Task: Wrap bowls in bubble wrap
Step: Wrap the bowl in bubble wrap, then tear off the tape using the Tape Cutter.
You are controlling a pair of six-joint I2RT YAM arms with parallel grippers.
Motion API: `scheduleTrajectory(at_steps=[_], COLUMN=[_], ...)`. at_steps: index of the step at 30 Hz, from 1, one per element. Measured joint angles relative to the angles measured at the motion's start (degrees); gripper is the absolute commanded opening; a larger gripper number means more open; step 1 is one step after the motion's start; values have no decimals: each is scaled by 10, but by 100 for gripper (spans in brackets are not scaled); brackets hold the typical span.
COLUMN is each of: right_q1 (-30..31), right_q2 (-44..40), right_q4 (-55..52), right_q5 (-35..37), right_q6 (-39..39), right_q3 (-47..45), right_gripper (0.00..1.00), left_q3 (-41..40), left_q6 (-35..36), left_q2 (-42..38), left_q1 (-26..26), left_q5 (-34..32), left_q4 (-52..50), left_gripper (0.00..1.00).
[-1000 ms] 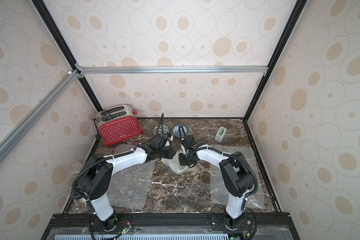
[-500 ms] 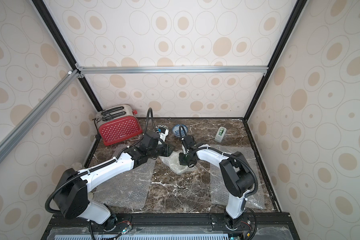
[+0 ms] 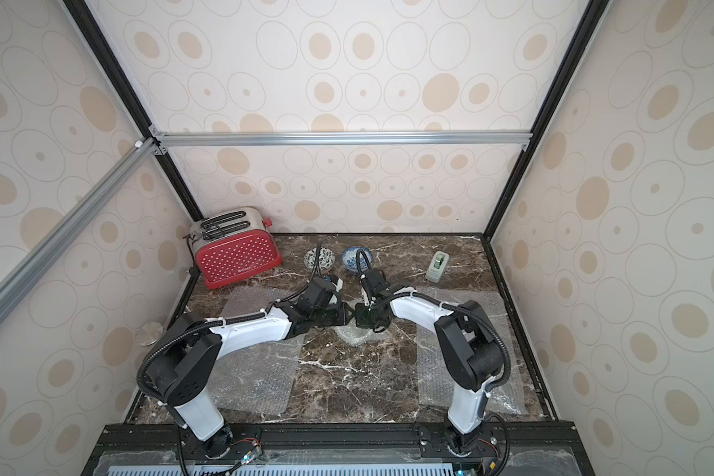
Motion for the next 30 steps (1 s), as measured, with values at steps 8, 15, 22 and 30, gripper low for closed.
scheduleTrajectory(at_steps=[8, 15, 22, 30], right_q1=[0, -6, -34, -205], right_q2=[-10, -24, -57, -156], right_q4=[10, 12, -2, 5], right_q5=[-7, -18, -44, -60], right_q6=[1, 4, -1, -5], right_q3=[-5, -11, -11, -14], right_gripper=[14, 27, 31, 33], left_q3=[4, -24, -41, -34], left_q6=[-19, -37, -39, -28], left_q2=[47, 46, 40, 40], left_q1=[0, 1, 1, 0], left_q5=[10, 11, 11, 13], left_q4=[39, 87, 112, 73], left_gripper=[26, 25, 25, 25])
